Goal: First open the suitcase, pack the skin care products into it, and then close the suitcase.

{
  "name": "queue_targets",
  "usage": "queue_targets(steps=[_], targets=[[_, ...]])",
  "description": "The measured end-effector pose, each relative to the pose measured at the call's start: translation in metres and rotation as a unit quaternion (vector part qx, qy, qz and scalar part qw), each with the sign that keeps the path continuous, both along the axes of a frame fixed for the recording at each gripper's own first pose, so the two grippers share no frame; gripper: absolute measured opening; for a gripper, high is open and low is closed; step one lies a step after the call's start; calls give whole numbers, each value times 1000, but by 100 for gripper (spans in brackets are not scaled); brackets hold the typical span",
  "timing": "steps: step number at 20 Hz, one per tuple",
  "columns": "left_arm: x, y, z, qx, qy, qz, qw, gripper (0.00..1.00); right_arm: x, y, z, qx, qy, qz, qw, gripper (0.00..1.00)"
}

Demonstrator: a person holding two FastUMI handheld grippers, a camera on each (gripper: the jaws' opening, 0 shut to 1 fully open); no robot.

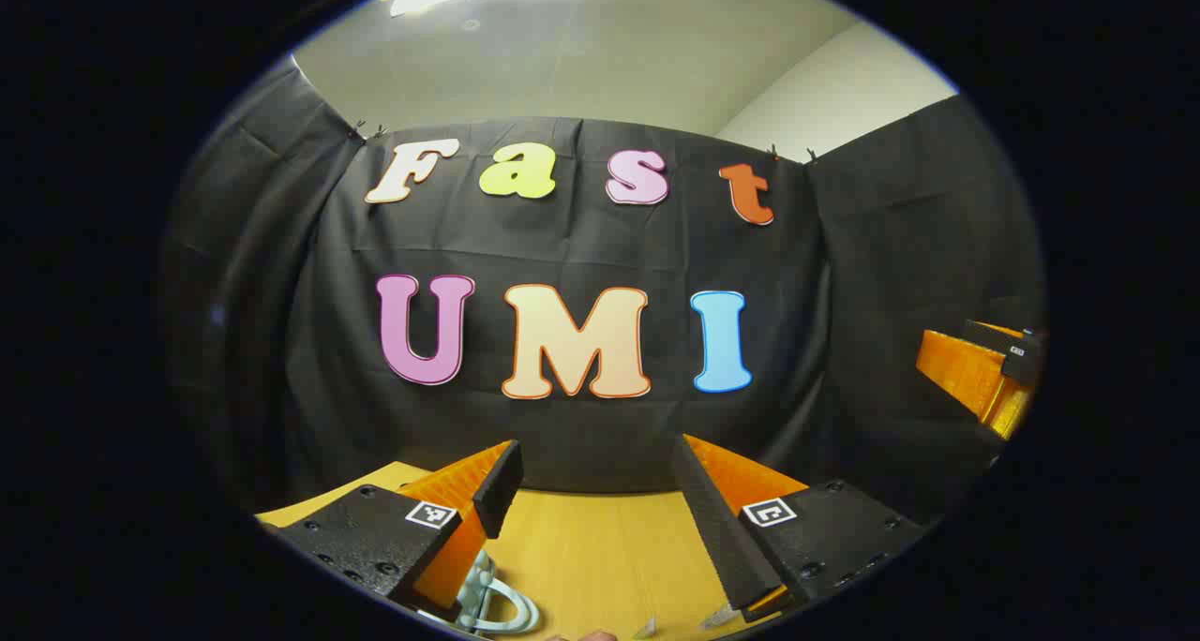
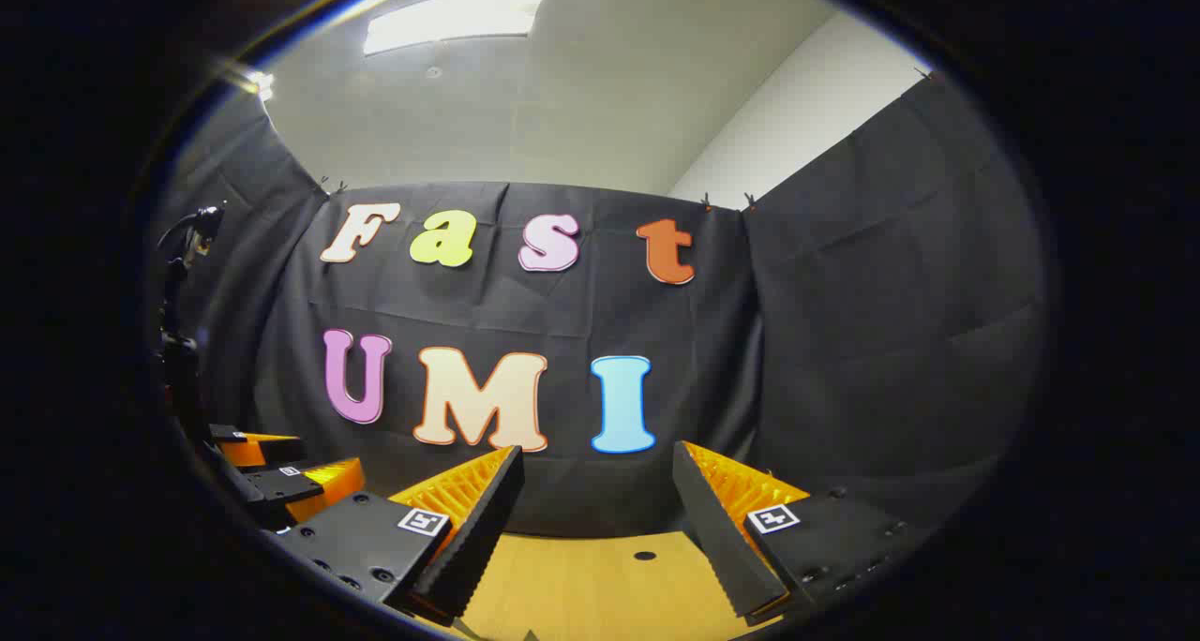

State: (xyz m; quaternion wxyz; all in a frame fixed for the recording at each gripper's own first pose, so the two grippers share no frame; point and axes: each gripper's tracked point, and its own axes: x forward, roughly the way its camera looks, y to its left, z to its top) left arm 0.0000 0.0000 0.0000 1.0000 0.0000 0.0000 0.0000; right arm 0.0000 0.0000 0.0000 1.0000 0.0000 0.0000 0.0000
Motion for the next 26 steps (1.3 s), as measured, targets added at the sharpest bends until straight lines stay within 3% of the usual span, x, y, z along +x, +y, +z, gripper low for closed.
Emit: queue_targets(steps=[5,8,10,13,16,21,26], targets=[[-7,6,-14,12,11,17,1000,94,7,2,-16,6,19,20,1000,99],[-11,1,-35,-7,34,12,999,95,4,10,-28,12,28,65,997,99],[-18,20,-49,3,49,47,998,94,1,14,-41,23,37,97,994,99],[-29,42,-79,29,87,86,992,94,-1,7,-67,19,67,106,992,99],[-27,38,-130,23,153,59,986,95,2,2,-65,17,66,99,993,100],[-26,51,-229,21,310,49,949,94,7,-5,-65,1,70,69,995,99],[-27,50,-292,12,404,31,914,95,8,-10,-79,-15,92,55,994,99]])
